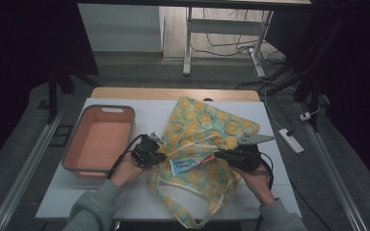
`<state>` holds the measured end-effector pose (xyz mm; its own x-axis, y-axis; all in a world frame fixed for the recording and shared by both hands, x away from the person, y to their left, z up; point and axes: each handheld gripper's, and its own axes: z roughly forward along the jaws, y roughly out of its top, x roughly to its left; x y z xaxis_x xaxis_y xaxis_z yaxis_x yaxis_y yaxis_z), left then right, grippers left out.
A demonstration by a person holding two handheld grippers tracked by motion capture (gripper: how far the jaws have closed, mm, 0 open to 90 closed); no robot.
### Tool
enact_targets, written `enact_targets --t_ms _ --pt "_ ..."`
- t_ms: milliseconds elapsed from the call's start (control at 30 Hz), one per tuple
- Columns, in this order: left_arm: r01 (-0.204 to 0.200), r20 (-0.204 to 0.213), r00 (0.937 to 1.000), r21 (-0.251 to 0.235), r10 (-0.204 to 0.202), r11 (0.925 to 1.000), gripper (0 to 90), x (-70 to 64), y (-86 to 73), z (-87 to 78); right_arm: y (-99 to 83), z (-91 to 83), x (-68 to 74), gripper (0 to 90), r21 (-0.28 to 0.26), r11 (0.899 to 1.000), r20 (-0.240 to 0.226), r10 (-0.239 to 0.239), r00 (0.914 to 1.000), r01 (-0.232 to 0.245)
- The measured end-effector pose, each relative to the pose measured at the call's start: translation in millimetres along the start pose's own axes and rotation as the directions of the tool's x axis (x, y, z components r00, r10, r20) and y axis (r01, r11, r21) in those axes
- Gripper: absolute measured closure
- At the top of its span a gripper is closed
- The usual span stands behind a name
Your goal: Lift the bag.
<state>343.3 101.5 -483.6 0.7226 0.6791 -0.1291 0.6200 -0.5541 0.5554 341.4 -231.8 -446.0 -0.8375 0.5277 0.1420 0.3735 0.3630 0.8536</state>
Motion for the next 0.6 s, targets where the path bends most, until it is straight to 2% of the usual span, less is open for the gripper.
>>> enact_targets --t_ms 33,67,100,200,267,367,500,600 --pt "-0.002 0.003 1.0 -0.005 0.002 1.0 88.3 -0.9 -0.4 -2.4 0.2 -0.2 0.8 78.0 0.01 1.0 -0.002 -0.002 1.0 0.003" --pt "-0.003 0.007 1.0 -0.016 0.003 0.9999 88.3 -1.1 -1.1 -5.8 0.9 -0.5 2.8 66.6 0.019 1.0 0.0 -0.004 1.0 0.004" --pt "0.002 0.018 0.9998 -0.029 -0.002 0.9996 88.4 -1.1 -2.0 -9.7 2.1 -2.4 6.3 57.4 0.025 1.0 0.017 -0.003 0.9998 0.003" --pt "0.017 0.056 0.9984 -0.069 -0.013 0.9975 88.4 0.6 -5.1 -21.8 5.3 -18.2 24.2 40.7 0.003 1.0 0.047 -0.013 0.9988 0.013" --pt "0.019 0.066 0.9977 -0.08 -0.014 0.9966 88.4 1.9 -6.9 -26.7 4.1 -31.5 38.4 36.6 -0.005 1.0 0.076 -0.015 0.997 0.016" --pt "0.026 0.079 0.9967 -0.088 -0.019 0.9958 88.4 3.8 -8.6 -29.1 -8.1 -46.0 52.9 30.7 0.012 1.0 0.127 0.0 0.992 -0.001" --pt "0.032 0.089 0.9958 -0.088 -0.025 0.9956 88.4 5.4 -10.1 -30.1 -46.4 -54.9 60.1 26.2 0.079 0.994 0.226 0.058 0.9725 -0.078" --pt "0.035 0.092 0.9954 -0.089 -0.026 0.9954 88.4 6.7 -11.1 -31.1 -72.0 -49.3 59.0 25.0 0.124 0.981 0.216 0.122 0.9687 -0.151"
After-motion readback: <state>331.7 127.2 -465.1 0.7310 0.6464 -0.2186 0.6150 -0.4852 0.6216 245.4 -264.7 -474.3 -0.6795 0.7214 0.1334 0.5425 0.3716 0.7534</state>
